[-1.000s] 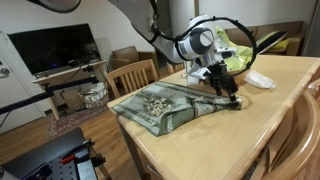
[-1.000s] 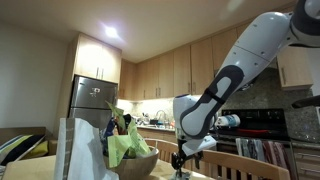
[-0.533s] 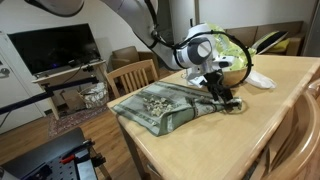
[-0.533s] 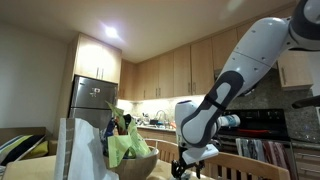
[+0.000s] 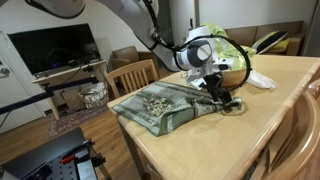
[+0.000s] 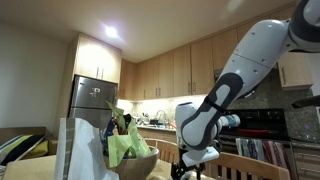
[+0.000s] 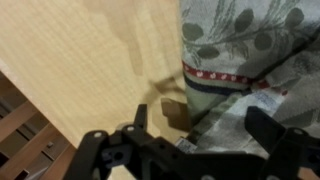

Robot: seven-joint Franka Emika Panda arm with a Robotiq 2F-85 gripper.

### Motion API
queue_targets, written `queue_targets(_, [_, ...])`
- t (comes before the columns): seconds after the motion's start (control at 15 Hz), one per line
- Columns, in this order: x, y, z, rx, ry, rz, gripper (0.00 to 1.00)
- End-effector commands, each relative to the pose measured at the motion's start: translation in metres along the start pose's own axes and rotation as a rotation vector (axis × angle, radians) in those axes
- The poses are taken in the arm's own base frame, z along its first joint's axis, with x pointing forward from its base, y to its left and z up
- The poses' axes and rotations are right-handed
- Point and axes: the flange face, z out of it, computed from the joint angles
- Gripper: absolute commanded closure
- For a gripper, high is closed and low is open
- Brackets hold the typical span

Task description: Fold up the right end of the cloth

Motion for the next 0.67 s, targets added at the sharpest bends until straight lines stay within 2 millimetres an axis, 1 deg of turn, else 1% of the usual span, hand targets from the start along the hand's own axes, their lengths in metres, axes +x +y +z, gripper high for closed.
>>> queue_targets(0.0, [0.002,-0.003,0.001,0.033,0.014,0.015,0.0])
queue_targets(0.2, [0.006,-0.011,0.002,0.127,0.064,0.14,0.0])
queue_targets(0.4, [0.004,-0.019,0.01,0.191,0.103,0.196,0.0])
queue_targets(0.6, [0.001,-0.023,0.018,0.212,0.137,0.226,0.0])
